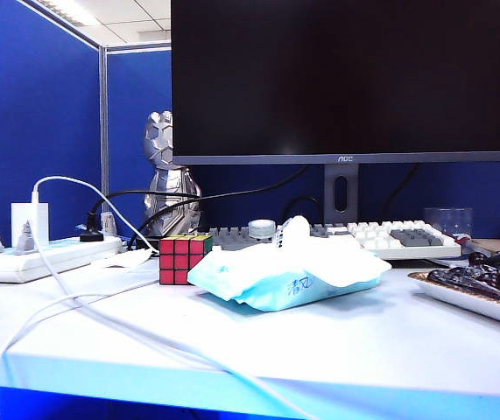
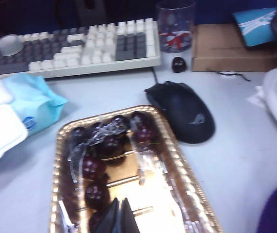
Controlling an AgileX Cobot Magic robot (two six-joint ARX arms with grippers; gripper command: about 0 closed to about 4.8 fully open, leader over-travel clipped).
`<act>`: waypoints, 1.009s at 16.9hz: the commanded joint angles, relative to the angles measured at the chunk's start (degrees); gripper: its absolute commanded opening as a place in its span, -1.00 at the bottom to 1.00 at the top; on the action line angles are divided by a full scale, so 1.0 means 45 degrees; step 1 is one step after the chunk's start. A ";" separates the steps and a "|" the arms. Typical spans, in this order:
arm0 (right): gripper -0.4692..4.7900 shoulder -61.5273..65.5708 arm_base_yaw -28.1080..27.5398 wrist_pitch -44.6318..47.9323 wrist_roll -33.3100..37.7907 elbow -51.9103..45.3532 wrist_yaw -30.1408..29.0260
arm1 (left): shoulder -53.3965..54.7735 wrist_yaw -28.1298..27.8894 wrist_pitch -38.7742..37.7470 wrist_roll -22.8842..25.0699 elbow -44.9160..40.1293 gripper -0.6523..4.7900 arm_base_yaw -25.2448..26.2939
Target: Pull out a wet wipe from the sky blue wet wipes packet and place it on the table.
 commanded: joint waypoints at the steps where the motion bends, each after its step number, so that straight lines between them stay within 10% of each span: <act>1: -0.82 -0.0005 -0.0005 0.0049 -0.0665 -0.0019 0.0112 | -0.0044 -0.0005 -0.0063 -0.0024 -0.0024 -0.76 0.0010; 8: -0.82 -0.0005 -0.0005 0.0121 -0.0534 -0.0019 0.0073 | -0.0044 0.0000 -0.0063 -0.0024 -0.0024 -0.76 0.0010; 11: -0.83 -0.0005 0.0015 0.1137 0.0874 0.0121 -0.2093 | -0.0044 0.0000 -0.0063 -0.0024 -0.0024 -0.76 0.0010; 17: -0.83 0.2370 0.0015 0.0199 0.1394 0.4192 -0.2968 | -0.0044 0.0000 -0.0063 -0.0024 -0.0024 -0.76 0.0010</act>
